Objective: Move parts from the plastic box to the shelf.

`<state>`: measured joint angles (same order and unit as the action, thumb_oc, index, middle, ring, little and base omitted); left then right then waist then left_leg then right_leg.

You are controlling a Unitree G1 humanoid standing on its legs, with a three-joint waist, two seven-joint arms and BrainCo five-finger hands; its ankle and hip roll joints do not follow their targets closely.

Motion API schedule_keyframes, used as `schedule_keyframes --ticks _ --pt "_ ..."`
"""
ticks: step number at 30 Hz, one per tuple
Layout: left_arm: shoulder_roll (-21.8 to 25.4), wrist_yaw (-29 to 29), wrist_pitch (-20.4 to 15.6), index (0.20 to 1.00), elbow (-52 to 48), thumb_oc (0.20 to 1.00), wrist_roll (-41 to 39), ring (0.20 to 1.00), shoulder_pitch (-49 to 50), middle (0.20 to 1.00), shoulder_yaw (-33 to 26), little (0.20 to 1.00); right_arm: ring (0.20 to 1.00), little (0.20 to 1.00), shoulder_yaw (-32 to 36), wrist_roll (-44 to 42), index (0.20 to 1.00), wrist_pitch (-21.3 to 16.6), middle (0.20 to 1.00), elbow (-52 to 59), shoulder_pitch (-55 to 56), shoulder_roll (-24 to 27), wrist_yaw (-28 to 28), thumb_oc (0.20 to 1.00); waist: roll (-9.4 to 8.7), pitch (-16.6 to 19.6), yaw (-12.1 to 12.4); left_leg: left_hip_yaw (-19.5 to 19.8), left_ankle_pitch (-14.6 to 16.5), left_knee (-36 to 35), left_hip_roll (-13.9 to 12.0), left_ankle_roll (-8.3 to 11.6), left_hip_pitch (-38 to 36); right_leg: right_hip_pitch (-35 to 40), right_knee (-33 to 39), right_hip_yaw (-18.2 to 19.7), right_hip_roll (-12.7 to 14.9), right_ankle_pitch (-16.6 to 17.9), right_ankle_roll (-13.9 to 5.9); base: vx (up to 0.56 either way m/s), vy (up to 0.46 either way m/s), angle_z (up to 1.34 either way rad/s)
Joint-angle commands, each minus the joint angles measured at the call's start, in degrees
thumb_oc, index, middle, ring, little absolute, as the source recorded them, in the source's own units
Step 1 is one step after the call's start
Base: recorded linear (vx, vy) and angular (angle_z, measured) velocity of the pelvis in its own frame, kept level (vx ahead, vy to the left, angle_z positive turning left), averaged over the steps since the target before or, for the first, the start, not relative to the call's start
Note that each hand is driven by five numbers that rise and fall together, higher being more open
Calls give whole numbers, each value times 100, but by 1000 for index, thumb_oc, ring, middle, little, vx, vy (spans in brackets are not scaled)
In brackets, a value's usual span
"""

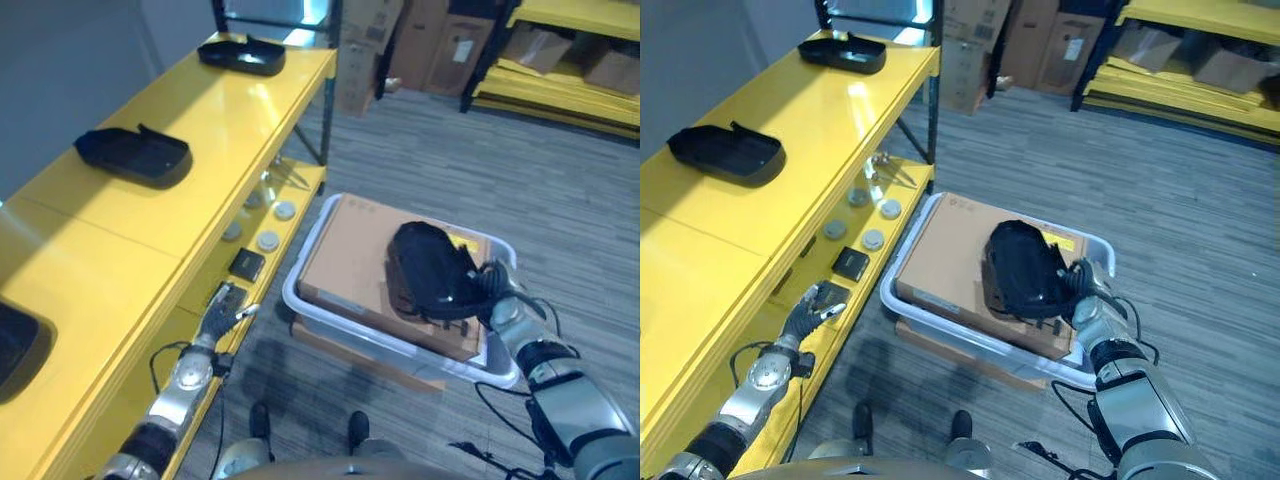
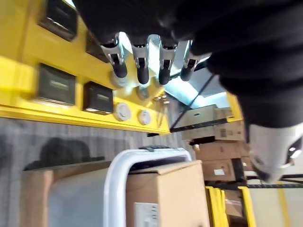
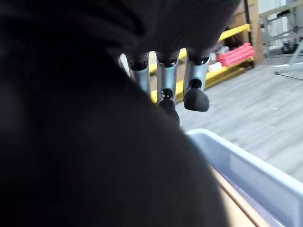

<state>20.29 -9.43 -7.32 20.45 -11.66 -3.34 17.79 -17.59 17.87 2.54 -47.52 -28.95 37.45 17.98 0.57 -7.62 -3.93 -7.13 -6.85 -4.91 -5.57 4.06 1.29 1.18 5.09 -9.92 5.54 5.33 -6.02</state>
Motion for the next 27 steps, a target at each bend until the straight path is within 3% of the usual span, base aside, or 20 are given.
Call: schedule_keyframes --ticks 1,5,16,21,27 --pt "-82 193 -168 1000 -42 1000 -575 1000 -513 1000 121 1000 200 200 163 87 200 -255 200 815 -327 477 468 200 -120 154 61 -269 388 27 -344 244 -478 -33 -130 -7 102 -257 -225 23 -36 -43" --pt "-188 285 -86 1000 -149 1000 -866 1000 -777 1000 292 1000 200 200 406 291 200 -264 200 1545 -71 551 504 200 -124 264 -46 -394 428 24 -421 257 -663 69 -141 74 29 -301 -216 43 -46 -29" --pt "-877 442 55 1000 -89 1000 -2965 1000 -1733 1000 892 1000 200 200 669 1216 200 -466 200 3646 463 825 453 200 -82 479 -345 -503 507 28 -493 278 -981 349 -159 147 -50 -415 -178 24 -12 -5" --pt "-1001 563 190 1000 -331 1000 -3849 1000 -2103 1000 1321 1000 200 200 343 1674 200 -511 200 3931 415 946 408 200 -37 519 -413 -468 519 32 -498 278 -1029 434 -150 107 -62 -449 -167 10 -1 2" --pt "-1012 622 290 1000 -400 1000 -4125 1000 -2397 1000 1575 1000 200 200 -30 1697 200 -574 200 4024 154 892 300 200 -23 531 -434 -448 521 42 -483 281 -1050 486 -152 104 -57 -458 -155 0 0 0"
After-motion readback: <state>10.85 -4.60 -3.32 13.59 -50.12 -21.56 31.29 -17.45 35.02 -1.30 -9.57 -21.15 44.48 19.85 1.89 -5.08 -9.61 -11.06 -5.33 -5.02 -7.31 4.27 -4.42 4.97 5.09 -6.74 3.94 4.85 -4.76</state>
